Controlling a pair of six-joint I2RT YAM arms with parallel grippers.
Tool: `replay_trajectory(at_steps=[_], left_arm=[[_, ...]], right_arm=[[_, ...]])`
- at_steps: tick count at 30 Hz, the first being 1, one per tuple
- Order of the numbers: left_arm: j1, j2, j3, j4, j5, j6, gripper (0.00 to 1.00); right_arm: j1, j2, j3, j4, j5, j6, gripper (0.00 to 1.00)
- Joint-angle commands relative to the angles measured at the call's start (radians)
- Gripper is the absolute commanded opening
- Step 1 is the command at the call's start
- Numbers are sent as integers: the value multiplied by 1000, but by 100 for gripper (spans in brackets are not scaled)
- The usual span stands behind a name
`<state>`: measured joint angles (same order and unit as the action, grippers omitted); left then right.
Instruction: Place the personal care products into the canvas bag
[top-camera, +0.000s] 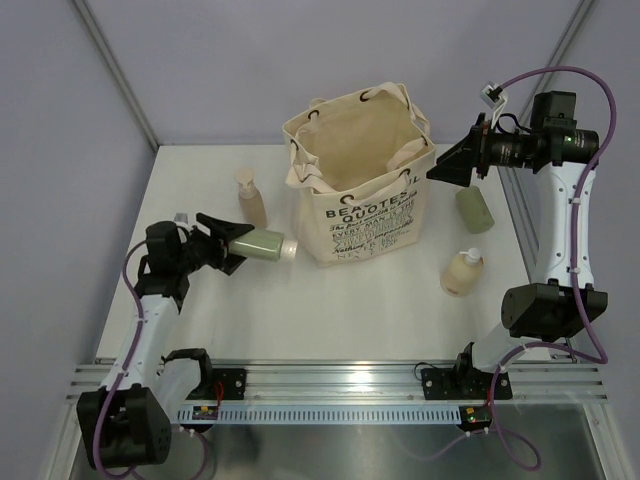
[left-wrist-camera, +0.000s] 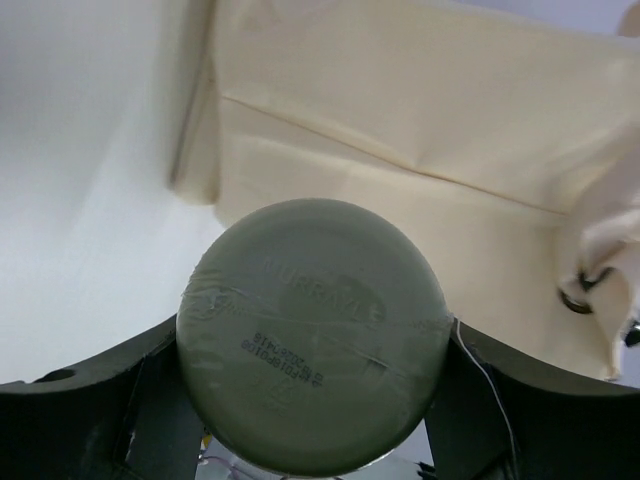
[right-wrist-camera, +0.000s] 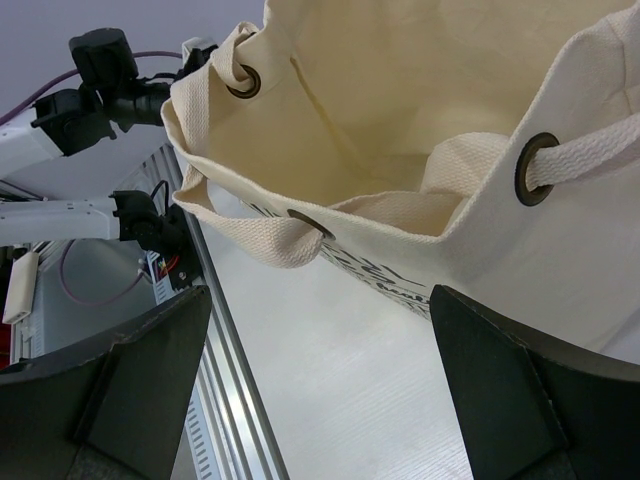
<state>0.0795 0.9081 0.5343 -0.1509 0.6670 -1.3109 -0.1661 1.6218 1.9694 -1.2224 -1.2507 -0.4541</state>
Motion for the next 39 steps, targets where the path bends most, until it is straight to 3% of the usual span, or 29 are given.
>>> replay_trajectory(at_steps=[1, 9, 14, 20, 26, 35, 39], left_arm=[[3, -44, 183, 152, 103, -128, 0], [-1, 116, 666, 132, 85, -158, 0], [-120, 343, 964, 82, 53, -127, 0], [-300, 624, 1361, -99, -33, 22, 0], [-412, 899, 1694, -406, -159, 300, 0], [-555, 997, 1718, -570, -385, 683, 2], [-600, 1002, 1684, -610, -460, 814, 23]], right_arm=[[-6, -22, 6, 32, -23, 8, 99], [-6, -16, 2, 35, -24, 8, 99], [-6, -20, -17, 34, -21, 2, 99], [-6, -45, -33, 34, -13, -9, 99], [-13, -94, -70, 49, 25, -20, 99], [-36, -108, -96, 80, 118, -29, 100], [-36, -103, -135, 112, 247, -23, 100]])
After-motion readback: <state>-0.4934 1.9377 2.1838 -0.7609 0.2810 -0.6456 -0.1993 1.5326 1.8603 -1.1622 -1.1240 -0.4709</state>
